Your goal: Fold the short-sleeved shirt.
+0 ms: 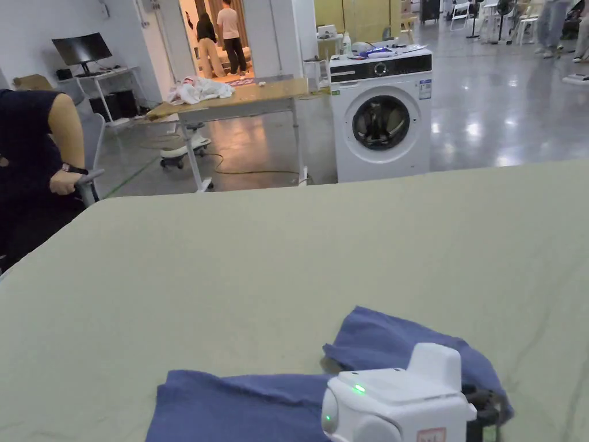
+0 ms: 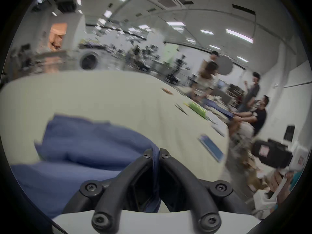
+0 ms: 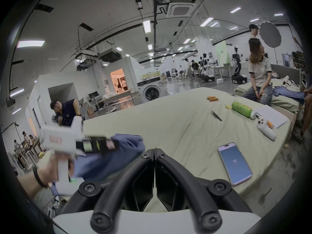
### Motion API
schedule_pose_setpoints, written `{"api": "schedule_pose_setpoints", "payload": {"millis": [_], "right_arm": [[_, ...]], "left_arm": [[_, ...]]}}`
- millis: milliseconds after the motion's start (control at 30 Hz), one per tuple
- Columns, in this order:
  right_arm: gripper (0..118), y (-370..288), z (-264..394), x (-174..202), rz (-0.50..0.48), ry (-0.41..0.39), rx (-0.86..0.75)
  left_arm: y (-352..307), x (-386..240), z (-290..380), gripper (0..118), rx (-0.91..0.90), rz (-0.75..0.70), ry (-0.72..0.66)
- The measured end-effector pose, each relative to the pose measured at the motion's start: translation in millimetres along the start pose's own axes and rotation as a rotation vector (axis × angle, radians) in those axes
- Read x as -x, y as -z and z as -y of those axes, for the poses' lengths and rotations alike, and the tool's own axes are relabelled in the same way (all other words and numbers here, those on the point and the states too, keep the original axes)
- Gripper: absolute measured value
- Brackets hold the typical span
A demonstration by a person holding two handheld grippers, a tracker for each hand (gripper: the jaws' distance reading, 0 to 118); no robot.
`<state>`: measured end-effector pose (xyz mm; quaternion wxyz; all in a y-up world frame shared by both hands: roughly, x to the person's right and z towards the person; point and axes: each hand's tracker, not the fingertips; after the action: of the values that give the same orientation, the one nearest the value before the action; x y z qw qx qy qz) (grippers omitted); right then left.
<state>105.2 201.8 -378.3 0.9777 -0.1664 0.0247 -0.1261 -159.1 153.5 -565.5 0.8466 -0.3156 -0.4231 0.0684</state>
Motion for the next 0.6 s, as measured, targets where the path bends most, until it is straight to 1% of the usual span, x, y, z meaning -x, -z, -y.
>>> {"api": "schedule_pose_setpoints", "payload": {"millis": [133,167,200,233,267,300,333,367,400,467,600], "right_arm": [[0,-12.4,5.4,-12.1,0.043,0.013,0.001],[0,-14.0,8.3,-15.7,0.051,0.015,0.009],[0,-15.1,10.7,-16.9,0.054,0.018,0.017],[0,-15.7,13.0,-17.6,0.057,0.021,0.025],[0,-15.8,14.8,-17.3,0.06,0.024,0.032],[0,-15.5,11.1,-12.4,0.06,0.026,0.034],[0,-15.1,11.1,-10.8,0.057,0.027,0.036],[0,-13.8,10.9,-8.1,0.049,0.025,0.035],[0,-11.7,9.8,-5.9,0.039,0.023,0.034],[0,-3.1,5.4,-2.8,0.008,0.017,0.026],[0,13.8,-10.6,16.3,-0.057,-0.02,-0.014]], "left_arm": [[48.1,-54.5,45.7,0,0.077,0.176,-0.022],[58.0,-64.9,53.5,0,0.095,0.201,0.007],[64.2,-73.0,58.9,0,0.096,0.182,0.029],[67.5,-78.7,61.1,11,0.107,0.156,0.055],[68.3,-79.6,62.4,24,0.106,0.141,0.064],[65.7,-78.1,61.8,45,0.096,0.131,0.076],[57.0,-75.5,58.3,75,0.065,0.108,0.093],[38.8,-73.3,49.2,84,0.028,0.086,0.119],[23.8,-70.0,42.5,84,-0.016,0.06,0.149],[-19.8,-62.5,23.2,84,-0.135,-0.05,0.191],[-117.5,-49.9,0.3,84,-0.354,-0.272,0.22]]}}
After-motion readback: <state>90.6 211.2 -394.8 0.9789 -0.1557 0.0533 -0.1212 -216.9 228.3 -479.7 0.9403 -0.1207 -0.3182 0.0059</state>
